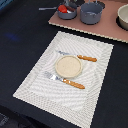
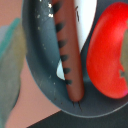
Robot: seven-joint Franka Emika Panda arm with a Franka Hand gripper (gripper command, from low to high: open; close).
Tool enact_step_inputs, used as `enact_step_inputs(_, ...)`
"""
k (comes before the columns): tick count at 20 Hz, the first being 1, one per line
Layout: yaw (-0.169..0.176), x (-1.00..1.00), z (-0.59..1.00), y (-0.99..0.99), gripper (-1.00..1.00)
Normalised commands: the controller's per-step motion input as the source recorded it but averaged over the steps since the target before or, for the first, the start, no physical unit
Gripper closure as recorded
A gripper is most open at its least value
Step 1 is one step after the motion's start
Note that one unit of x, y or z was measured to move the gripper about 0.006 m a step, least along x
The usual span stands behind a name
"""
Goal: Place the fish, sausage, and tomato into the frying pan.
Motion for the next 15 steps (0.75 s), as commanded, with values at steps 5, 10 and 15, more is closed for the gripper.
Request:
enact_step_inputs(5,0.0,0.1,1.0,0.02,-1.0)
enact_step_inputs(10,-0.001,0.07,0.48,0.11,-1.0)
enact_step_inputs(15,0.0,0.0,0.0,0.0,-1.0)
